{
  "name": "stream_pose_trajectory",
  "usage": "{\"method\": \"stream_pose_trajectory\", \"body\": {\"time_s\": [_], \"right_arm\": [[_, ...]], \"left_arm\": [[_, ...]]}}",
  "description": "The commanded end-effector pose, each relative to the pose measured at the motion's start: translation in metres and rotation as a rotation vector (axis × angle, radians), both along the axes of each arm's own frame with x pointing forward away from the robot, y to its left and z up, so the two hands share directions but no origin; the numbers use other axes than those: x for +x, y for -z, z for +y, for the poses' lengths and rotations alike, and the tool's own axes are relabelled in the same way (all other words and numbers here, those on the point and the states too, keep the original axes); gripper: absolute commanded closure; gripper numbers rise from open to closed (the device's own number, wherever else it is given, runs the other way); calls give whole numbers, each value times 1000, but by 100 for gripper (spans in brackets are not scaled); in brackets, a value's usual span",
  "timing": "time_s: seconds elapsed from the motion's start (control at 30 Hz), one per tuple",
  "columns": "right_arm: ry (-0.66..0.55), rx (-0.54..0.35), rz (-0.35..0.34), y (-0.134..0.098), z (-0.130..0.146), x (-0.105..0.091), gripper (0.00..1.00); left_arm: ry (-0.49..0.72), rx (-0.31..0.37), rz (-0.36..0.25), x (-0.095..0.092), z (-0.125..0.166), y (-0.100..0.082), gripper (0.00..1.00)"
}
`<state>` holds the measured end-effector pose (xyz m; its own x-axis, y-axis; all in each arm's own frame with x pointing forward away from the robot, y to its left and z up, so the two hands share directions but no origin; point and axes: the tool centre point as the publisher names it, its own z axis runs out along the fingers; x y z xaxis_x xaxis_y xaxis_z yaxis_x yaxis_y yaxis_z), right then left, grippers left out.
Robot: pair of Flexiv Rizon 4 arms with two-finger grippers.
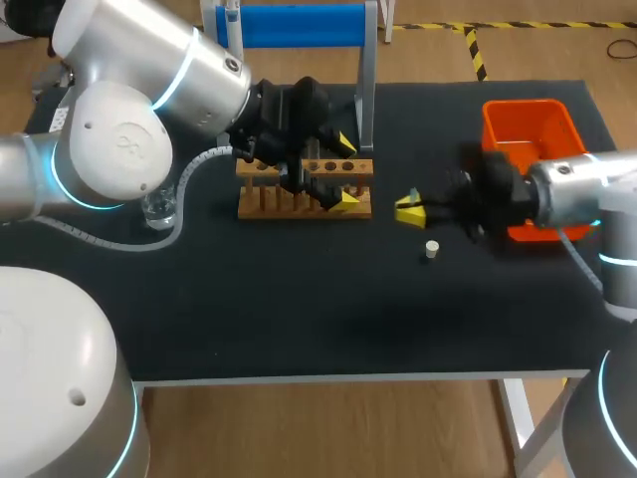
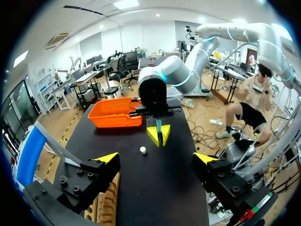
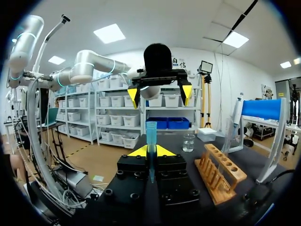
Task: Invert the test tube, pick up the pipette, mount the tip to pipette, aspirate from beaker and dispense into the tube, eject the tip, return the pipette, and cap with the stopper.
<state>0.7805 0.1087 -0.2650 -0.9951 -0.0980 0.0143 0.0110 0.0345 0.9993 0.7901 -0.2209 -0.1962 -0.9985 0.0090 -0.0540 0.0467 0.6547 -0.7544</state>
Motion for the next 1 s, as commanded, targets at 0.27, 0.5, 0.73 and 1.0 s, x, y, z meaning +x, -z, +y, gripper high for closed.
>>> {"method": "stream_pose_trajectory", "body": {"time_s": [0.27, 0.5, 0.73, 1.0], "right_arm": [[52, 12, 10, 10, -43, -12, 100], [63, 15, 1, 12, -50, -15, 100], [71, 12, 5, 13, -52, -16, 100], [71, 12, 5, 13, -52, -16, 100]], "left_arm": [[0, 4, 2, 0, -1, -1, 0], [0, 4, 2, 0, -1, -1, 0], [0, 4, 2, 0, -1, -1, 0], [0, 4, 2, 0, -1, -1, 0]]}}
